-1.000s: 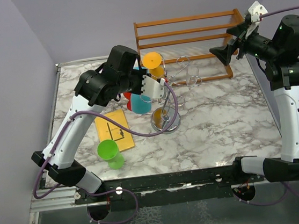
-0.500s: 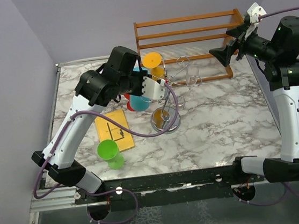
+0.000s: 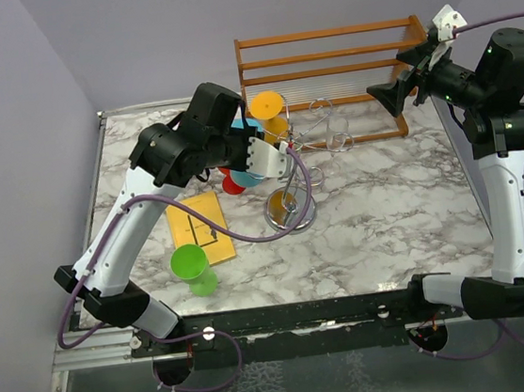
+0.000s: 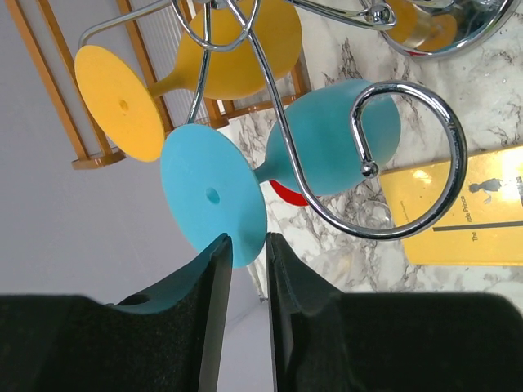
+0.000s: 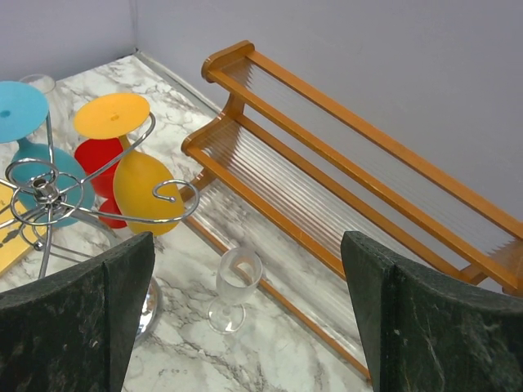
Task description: Place the wine glass upside down on the wine glass rack
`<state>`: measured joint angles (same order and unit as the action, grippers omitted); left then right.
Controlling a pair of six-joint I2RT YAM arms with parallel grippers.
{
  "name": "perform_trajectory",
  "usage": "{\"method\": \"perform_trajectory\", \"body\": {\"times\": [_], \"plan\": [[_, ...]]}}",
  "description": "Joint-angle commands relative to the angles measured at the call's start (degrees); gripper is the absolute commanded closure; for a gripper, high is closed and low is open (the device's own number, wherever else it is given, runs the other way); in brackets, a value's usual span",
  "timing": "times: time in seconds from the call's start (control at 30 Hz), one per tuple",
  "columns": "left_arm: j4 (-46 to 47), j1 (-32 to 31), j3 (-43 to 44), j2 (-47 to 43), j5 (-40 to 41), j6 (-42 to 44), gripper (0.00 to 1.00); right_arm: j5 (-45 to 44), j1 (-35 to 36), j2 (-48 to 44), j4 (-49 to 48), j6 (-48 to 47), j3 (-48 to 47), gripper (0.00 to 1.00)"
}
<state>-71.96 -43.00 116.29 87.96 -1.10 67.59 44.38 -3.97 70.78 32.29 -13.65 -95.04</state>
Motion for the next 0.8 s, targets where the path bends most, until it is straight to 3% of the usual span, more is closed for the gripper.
{"method": "perform_trajectory", "body": {"times": [0.0,0.27,0.43,0.77], "plan": [[-1.5,-0.4,1.0,-2.0,-1.5,-0.9,0.72,-2.1,-0.3,-1.3,-0.8,-1.7,0.3,0.04],[-2.5,-0.3,2.7,-2.9,-1.1,-4.2,0.63,-5.7,-0.3,-0.8,1.1,-6.3,0.0,0.02],[-1.3,-0.3,4.2,-3.6,0.6,-8.7,0.48,-7.6,-0.3,-0.7,0.5,-7.2,2.5,0.02],[3.3,1.0,5.4,-4.9,3.9,-17.9,0.29,-8.3,-0.3,-0.1,0.8,-6.7,4.3,0.03]]}}
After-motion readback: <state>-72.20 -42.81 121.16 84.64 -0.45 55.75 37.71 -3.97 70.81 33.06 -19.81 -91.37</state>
